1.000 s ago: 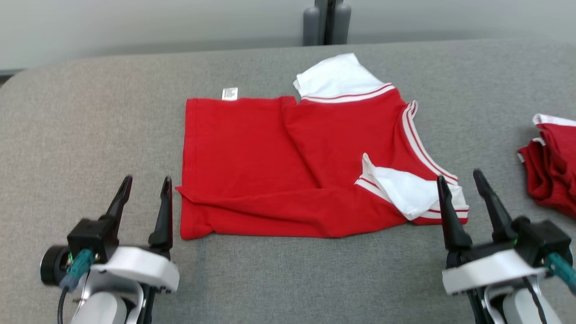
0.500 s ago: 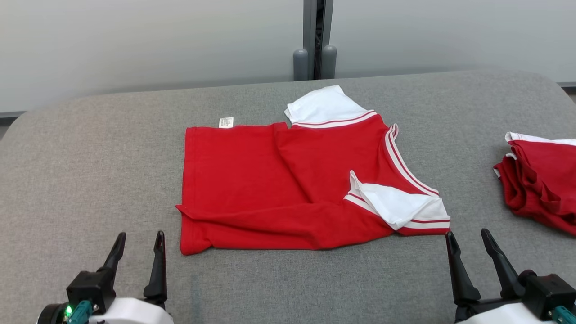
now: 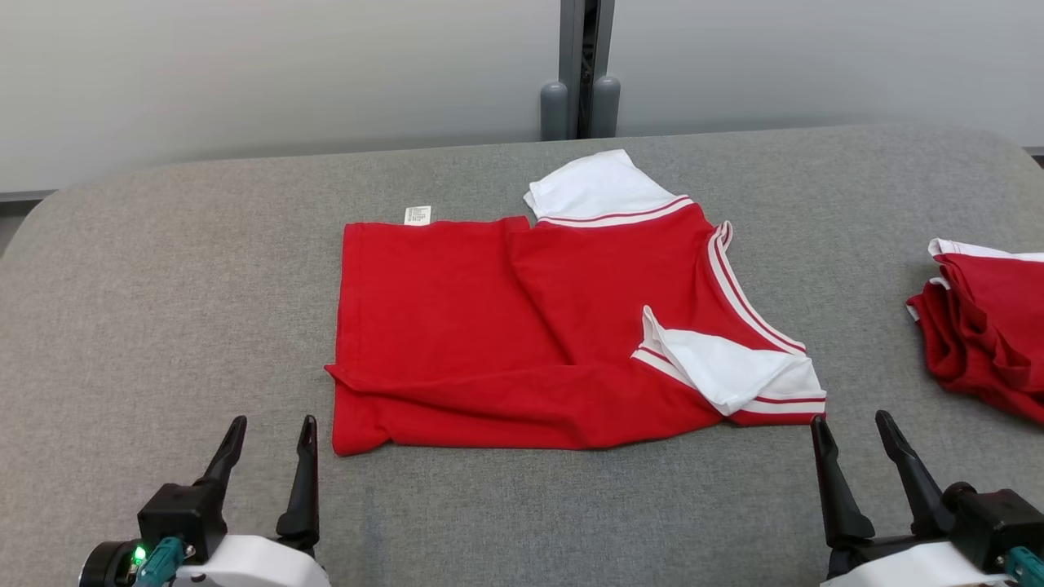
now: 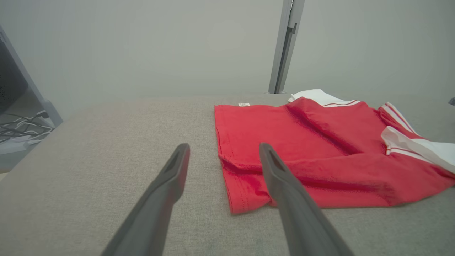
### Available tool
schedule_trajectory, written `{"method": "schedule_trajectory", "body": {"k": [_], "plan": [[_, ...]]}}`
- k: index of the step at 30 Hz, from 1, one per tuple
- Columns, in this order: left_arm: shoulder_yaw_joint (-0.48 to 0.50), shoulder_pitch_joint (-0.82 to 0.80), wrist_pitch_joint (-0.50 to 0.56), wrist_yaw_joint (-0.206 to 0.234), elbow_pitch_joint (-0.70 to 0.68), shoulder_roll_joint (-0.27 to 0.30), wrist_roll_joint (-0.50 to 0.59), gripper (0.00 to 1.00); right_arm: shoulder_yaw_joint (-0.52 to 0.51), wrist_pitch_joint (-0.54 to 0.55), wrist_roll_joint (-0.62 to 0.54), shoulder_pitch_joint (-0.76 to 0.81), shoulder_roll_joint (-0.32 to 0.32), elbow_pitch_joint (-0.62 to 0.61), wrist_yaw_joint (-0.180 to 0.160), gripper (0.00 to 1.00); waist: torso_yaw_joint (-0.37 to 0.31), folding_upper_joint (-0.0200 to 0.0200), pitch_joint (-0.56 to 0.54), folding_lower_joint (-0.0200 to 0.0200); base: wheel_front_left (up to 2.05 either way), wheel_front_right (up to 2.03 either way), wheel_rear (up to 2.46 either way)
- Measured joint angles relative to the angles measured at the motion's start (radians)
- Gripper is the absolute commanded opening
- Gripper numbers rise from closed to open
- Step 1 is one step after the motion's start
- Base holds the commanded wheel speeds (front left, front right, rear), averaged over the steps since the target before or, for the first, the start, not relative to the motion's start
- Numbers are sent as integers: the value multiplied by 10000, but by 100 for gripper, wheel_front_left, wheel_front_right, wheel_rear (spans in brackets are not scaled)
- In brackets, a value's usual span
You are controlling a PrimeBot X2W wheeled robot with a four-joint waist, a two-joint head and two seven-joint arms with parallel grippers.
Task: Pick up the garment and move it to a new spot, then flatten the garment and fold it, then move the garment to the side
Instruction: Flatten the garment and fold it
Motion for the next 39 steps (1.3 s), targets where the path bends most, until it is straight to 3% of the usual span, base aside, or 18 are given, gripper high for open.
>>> {"method": "schedule_trajectory", "body": {"k": [5,13,23,32,33,34,35,36,39], "plan": [[-376,-265,349,-102,10,-8,125,100,-157,209,-71,-104,-25,21,0,100,44,0,232,0,0,0,0],[-978,-962,1001,-788,784,-268,-178,100,-339,821,109,-605,-474,658,-2,100,33,0,1022,-1,0,0,0],[-874,-2001,909,-1231,2080,-370,-500,100,-407,755,537,-1677,-930,1703,0,100,62,0,2166,0,0,0,0],[-855,-2644,1099,-1613,2786,-399,-840,100,127,930,1091,-2476,-1137,2529,0,100,122,0,2641,0,0,0,0],[-863,-2682,1147,-1687,2830,-405,-872,100,188,934,1133,-2532,-1170,2585,0,60,121,0,2669,0,0,0,0],[-865,-2728,1189,-1701,2874,-405,-926,73,257,940,1258,-2597,-1193,2640,0,26,122,0,2699,0,0,0,0],[-876,-2773,1197,-1776,2892,-416,-963,47,332,963,1373,-2665,-1206,2696,0,0,123,0,2721,0,0,0,0],[-901,-2834,1365,-1908,2926,-458,-1129,0,487,972,1457,-2735,-1281,2740,2,0,129,0,2726,0,0,0,0],[-991,-2824,1434,-2019,2849,-504,-1193,0,570,940,1799,-2739,-1342,2706,2,0,135,0,2710,0,0,0,0]]}}
